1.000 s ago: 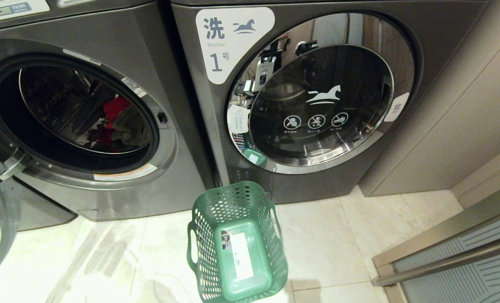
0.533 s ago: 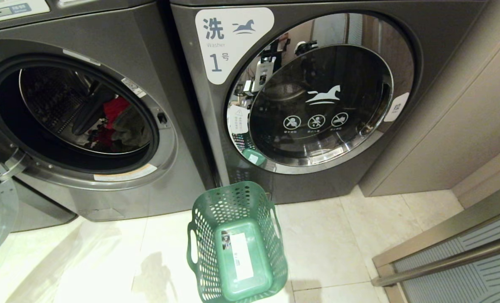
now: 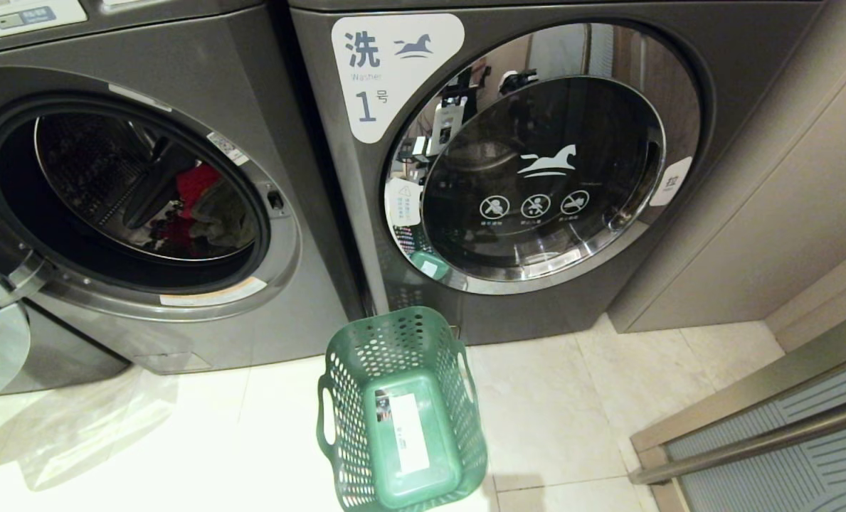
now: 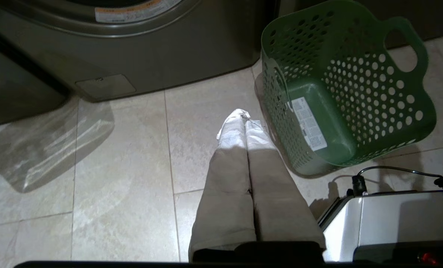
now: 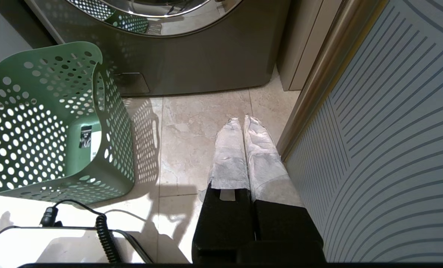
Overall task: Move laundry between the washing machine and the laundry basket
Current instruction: Open the lid of the washing machine, then pick a cloth and place it into the basket
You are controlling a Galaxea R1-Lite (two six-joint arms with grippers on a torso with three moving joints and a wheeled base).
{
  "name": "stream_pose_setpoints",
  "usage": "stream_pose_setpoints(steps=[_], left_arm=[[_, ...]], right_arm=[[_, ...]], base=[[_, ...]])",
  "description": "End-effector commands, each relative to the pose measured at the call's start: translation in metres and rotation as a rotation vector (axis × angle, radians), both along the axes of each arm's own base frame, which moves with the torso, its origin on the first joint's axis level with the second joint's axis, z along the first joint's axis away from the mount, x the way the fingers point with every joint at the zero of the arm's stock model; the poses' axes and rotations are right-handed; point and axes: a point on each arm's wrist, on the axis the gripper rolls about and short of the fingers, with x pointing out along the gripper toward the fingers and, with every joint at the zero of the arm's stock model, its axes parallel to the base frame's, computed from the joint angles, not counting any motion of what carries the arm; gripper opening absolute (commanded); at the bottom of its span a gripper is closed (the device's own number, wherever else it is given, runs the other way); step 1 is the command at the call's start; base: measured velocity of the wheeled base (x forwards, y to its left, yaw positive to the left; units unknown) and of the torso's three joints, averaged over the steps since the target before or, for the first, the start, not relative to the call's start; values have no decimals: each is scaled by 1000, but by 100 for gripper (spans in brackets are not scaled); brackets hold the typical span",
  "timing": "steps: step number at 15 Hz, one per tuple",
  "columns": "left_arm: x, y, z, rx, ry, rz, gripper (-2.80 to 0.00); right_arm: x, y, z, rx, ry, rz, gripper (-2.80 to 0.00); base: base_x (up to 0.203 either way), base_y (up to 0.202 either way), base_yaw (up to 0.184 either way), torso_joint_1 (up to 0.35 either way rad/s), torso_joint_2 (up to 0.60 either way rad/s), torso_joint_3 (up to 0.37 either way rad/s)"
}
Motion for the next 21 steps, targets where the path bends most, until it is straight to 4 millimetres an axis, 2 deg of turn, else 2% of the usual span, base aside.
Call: stream_pose_setpoints(steps=[1, 14, 21], left_arm=[[-16, 0, -12, -9, -149, -41, -280], [-15, 0, -14, -72, -134, -46, -280], [-15, 0, -14, -85, -134, -38, -280]], right_arm=[[0, 0, 0, 0, -1, 1, -280], [0, 0, 0, 0, -1, 1, -280], [0, 0, 0, -12, -1, 4, -280]], base=[[0, 0, 0, 0, 0, 0], [0, 4, 1, 0, 0, 0], [0, 178, 0, 2, 2, 2]])
